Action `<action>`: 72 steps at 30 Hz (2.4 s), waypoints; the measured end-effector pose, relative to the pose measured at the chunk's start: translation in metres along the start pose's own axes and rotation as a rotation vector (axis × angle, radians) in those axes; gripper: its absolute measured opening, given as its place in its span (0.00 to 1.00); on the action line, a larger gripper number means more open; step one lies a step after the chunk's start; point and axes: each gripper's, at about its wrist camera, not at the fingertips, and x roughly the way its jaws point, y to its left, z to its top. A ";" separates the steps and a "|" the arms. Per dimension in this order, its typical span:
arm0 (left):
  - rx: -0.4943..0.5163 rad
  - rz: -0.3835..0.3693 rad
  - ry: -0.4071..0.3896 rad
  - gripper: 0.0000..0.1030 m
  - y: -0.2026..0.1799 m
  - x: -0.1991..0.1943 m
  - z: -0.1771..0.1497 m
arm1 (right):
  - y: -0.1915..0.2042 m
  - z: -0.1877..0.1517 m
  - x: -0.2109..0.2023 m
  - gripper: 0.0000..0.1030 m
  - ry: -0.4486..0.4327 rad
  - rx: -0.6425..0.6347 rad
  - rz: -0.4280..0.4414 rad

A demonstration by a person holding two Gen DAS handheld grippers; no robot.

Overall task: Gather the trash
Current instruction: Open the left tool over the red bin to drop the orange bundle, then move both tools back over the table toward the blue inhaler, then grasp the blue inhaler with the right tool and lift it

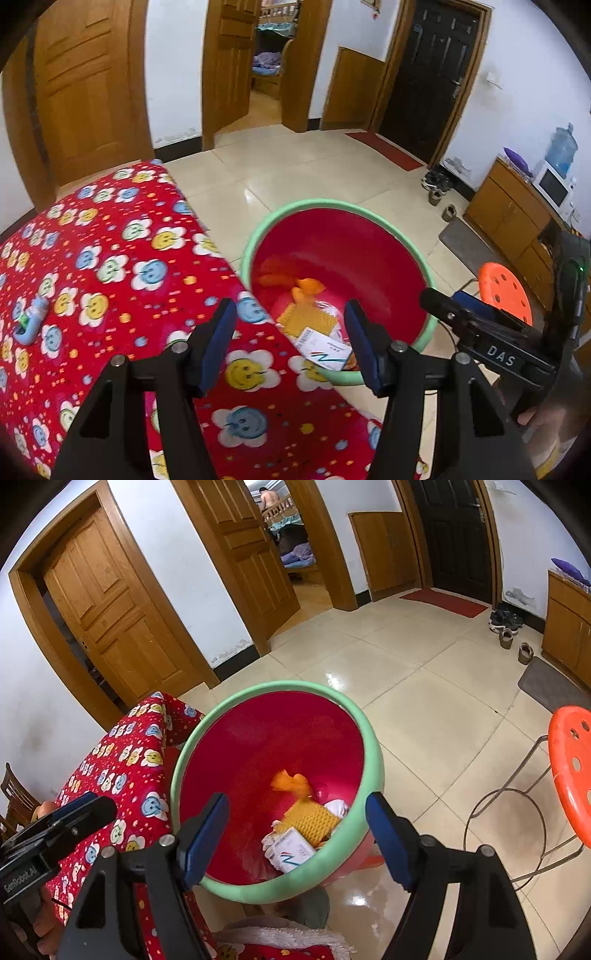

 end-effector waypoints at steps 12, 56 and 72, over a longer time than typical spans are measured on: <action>-0.098 0.105 -0.037 0.59 0.056 -0.033 -0.008 | 0.041 -0.001 -0.008 0.76 -0.007 -0.066 0.052; -0.570 0.518 -0.098 0.66 0.295 -0.130 -0.114 | 0.320 -0.060 0.082 0.61 0.274 -0.330 0.341; -0.615 0.498 -0.103 0.66 0.311 -0.127 -0.121 | 0.362 -0.064 0.131 0.47 0.362 -0.253 0.357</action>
